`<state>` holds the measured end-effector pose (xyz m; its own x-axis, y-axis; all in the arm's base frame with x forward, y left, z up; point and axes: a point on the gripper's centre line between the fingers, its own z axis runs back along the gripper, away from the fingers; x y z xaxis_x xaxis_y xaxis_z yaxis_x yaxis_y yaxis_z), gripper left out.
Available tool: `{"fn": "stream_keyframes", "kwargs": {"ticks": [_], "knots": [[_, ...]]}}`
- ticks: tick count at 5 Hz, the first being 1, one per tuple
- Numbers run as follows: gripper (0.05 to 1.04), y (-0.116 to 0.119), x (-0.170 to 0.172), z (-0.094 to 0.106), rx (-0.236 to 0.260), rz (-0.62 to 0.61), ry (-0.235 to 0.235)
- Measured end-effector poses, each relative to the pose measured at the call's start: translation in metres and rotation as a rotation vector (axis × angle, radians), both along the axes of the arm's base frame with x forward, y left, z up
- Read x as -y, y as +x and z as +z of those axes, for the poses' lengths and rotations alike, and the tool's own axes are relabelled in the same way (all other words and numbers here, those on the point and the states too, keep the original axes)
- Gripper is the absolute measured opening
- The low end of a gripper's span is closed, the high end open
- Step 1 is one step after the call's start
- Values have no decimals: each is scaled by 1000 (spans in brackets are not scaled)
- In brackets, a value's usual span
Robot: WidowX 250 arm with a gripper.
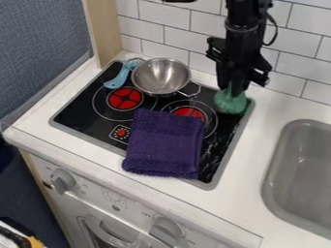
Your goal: Move the broccoli on the upper right corner of the burner
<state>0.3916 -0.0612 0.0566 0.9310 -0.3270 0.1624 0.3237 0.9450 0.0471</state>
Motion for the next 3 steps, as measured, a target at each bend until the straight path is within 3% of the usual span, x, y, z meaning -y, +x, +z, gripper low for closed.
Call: {"fn": "stream_keyframes", "kwargs": {"ticks": [1, 2, 3], "knots": [[347, -1, -4, -2, -7, 8, -2], [643, -6, -2, -2, -40, -3, -17], [927, -10, 0, 17, -30, 2, -32]]}}
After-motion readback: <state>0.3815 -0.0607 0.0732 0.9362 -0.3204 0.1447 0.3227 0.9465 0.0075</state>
